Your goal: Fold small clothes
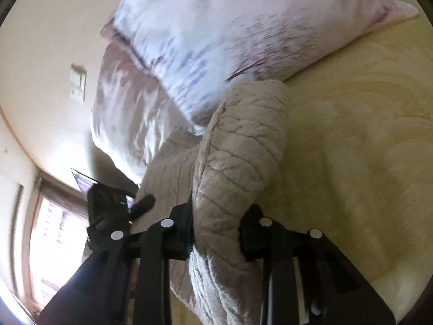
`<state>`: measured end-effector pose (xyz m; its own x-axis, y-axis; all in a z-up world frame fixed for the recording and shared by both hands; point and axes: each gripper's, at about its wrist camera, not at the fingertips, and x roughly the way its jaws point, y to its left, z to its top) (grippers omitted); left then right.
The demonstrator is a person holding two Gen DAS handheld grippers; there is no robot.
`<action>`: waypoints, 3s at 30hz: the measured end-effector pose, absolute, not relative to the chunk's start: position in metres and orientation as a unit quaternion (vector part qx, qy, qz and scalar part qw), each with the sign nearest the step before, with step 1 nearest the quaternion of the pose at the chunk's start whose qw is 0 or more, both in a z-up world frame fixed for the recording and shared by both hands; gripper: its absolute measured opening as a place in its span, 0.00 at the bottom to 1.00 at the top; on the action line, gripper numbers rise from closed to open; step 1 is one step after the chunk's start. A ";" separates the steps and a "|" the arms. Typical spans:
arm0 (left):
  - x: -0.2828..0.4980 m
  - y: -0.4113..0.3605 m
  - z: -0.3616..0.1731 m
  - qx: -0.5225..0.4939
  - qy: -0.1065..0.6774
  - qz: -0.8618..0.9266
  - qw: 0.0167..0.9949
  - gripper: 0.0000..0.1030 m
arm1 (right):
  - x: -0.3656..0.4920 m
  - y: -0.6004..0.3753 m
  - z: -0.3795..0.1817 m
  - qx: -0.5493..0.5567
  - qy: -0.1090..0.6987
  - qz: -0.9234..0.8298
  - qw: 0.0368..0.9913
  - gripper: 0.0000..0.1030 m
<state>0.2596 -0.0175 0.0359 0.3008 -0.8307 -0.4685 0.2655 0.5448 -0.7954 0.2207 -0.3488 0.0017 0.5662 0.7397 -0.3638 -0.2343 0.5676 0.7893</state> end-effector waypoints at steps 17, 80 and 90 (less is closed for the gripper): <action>0.269 0.115 0.004 -0.323 0.469 -0.254 0.782 0.50 | 0.263 -0.235 -0.014 0.285 0.405 0.268 0.826 0.33; 0.122 0.067 0.037 -0.024 0.450 -0.049 0.892 0.98 | 0.102 -0.188 0.005 0.059 0.292 0.093 0.950 0.99; 0.123 0.050 0.018 0.008 0.496 -0.040 0.867 0.98 | 0.114 -0.166 -0.021 0.031 0.354 0.061 0.933 0.99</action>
<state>0.1234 0.0504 0.0183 0.5044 -0.0613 -0.8613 0.0778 0.9966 -0.0254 0.1140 -0.1661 -0.0212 0.7420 0.1347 -0.6567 -0.0913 0.9908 0.1000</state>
